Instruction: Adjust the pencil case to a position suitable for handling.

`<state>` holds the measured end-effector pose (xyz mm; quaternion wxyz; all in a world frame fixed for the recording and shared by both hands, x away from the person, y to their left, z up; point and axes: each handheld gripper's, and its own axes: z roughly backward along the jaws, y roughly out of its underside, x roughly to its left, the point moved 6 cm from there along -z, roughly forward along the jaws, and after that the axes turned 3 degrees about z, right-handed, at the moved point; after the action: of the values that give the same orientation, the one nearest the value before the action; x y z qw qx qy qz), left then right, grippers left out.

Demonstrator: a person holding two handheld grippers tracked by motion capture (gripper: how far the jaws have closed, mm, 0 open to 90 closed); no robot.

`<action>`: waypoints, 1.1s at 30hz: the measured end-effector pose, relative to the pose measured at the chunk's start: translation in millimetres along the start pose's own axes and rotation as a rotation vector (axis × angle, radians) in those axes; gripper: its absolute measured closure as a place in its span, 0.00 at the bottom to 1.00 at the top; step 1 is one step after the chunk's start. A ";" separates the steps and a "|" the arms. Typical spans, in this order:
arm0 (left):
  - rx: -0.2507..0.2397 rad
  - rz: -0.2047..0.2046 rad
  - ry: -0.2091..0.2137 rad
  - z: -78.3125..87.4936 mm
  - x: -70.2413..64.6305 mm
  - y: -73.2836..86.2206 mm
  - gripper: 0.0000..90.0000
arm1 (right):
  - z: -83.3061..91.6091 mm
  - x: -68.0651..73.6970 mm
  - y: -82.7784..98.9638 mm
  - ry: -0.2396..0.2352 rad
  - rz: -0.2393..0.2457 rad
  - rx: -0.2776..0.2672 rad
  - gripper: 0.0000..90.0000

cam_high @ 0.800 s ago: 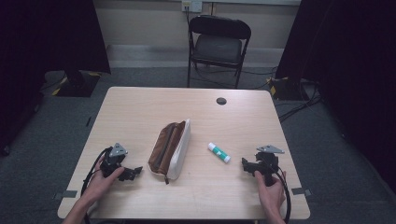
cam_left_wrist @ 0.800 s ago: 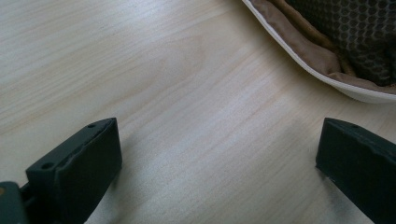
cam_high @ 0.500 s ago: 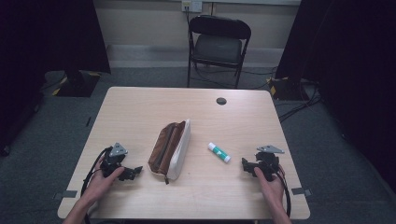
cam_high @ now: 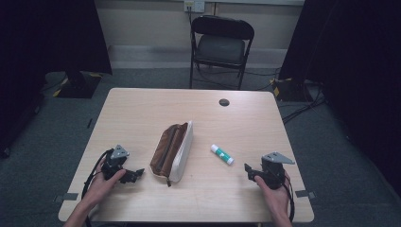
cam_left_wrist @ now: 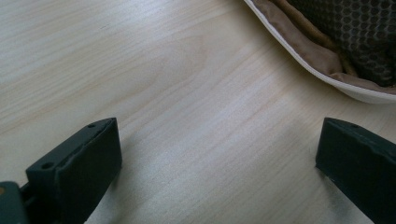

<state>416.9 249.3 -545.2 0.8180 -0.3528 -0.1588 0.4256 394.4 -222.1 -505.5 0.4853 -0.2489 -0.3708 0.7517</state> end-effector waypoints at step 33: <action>0.000 -0.001 0.000 -0.1 0.1 -0.1 0.00 | 10.9 156.5 -31.4 -0.403 0.204 -0.005 0.35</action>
<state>417.0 249.3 -545.2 0.8181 -0.3529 -0.1589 0.4253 340.0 -74.4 -476.2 0.3222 -0.1310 -0.4353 0.8304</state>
